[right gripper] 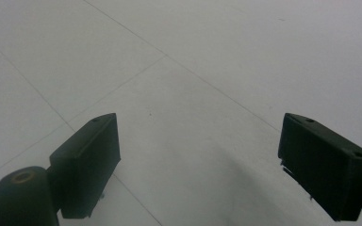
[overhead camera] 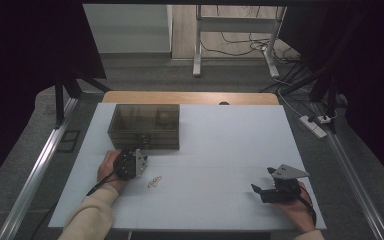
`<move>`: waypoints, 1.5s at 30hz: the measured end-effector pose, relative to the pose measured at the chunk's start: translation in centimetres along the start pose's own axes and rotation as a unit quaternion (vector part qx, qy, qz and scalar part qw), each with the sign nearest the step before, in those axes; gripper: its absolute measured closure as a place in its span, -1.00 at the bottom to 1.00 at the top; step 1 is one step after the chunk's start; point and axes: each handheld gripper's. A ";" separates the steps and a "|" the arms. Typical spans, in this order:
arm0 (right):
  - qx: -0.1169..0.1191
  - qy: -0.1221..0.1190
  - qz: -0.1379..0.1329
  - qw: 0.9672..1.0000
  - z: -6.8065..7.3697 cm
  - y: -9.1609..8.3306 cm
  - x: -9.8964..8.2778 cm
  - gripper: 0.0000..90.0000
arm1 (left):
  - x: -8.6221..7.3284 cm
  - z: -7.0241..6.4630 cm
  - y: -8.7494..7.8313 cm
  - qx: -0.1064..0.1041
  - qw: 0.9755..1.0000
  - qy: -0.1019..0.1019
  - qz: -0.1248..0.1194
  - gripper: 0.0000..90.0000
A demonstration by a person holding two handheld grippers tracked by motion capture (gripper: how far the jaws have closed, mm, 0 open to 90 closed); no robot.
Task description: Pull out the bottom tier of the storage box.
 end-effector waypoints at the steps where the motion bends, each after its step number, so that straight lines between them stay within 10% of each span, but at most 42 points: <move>1: 0.000 0.000 0.000 1.000 0.0 0.0 0.0 -0.70 | 0.0 0.0 0.0 0.001 1.000 0.000 0.001 0.13; 45: 0.002 0.000 0.001 1.000 0.0 0.1 0.0 -0.70 | 0.6 -0.1 1.0 0.024 0.999 0.026 0.012 0.43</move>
Point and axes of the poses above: each handheld gripper's, and its own axes: y roughly forward along the jaws, x roughly out of its top, z roughly to its left, and after that the axes turned 7 degrees about z, right-handed
